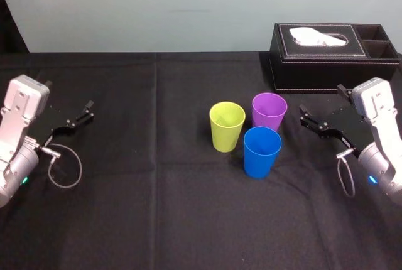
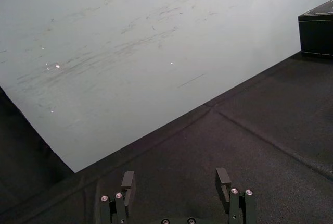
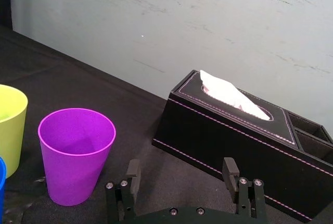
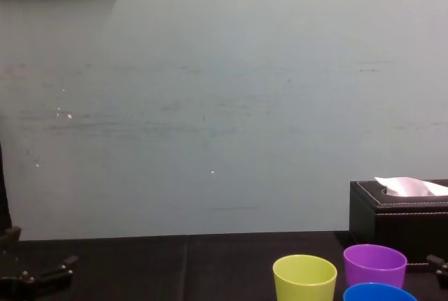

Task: Stack the three plastic cups sequentially using one hand.

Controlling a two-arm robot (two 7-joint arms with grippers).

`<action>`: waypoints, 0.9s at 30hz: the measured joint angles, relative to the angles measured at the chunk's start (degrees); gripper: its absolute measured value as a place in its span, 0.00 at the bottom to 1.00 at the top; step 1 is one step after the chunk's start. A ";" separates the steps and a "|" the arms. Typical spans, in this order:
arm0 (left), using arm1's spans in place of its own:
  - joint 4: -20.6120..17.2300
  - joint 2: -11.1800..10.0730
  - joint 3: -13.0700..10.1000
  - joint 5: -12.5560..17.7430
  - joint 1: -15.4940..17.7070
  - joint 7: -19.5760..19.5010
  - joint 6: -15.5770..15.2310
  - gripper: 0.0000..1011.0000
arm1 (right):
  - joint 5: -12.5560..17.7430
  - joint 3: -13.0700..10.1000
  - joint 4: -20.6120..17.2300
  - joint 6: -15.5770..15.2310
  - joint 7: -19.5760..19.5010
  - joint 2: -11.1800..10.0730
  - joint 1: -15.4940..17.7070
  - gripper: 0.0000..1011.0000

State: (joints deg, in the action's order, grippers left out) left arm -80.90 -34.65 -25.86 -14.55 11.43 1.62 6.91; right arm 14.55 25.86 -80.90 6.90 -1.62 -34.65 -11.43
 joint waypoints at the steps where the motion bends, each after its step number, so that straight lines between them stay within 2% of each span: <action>1: 0.00 0.00 0.00 0.00 0.00 0.00 0.00 1.00 | 0.00 0.00 0.00 0.00 0.00 0.00 0.00 0.99; 27: 0.00 0.00 0.00 0.00 0.00 0.00 0.00 1.00 | 0.00 0.00 0.00 0.00 0.00 0.00 0.00 0.99</action>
State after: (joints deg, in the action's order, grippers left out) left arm -80.90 -34.65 -25.86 -14.55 11.43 1.62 6.91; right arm 14.55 25.86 -80.90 6.91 -1.62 -34.64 -11.43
